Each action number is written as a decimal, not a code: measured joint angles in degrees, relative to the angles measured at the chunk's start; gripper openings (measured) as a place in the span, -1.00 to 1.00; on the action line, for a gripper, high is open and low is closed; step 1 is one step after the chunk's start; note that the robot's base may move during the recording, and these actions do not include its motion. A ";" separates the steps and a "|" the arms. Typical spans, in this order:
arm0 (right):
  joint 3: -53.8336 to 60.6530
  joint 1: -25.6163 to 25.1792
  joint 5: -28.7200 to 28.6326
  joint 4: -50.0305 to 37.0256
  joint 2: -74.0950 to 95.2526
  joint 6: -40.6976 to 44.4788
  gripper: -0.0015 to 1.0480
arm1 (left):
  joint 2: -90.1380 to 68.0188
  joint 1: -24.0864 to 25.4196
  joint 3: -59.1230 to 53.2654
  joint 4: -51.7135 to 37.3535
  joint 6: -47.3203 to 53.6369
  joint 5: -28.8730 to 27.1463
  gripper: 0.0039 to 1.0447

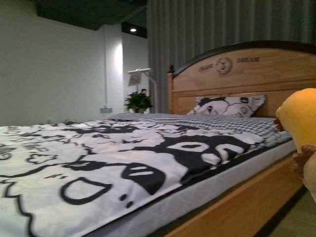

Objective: Put away toys

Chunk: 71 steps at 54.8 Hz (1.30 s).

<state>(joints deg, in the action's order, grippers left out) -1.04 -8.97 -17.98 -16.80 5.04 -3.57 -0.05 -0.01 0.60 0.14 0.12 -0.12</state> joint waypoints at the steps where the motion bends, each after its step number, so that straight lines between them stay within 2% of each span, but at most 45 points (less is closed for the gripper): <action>1: 0.00 0.00 0.00 0.00 0.00 -0.02 -0.66 | 0.00 0.00 0.00 0.00 0.00 0.02 0.89; 71: 0.17 -0.13 -0.24 -0.02 -0.11 0.00 -0.66 | 0.00 -0.02 0.00 0.00 0.00 0.11 0.89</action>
<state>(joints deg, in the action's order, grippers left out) -0.86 -9.10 -18.22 -16.82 4.93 -3.57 -0.05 -0.03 0.60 0.14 0.12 -0.01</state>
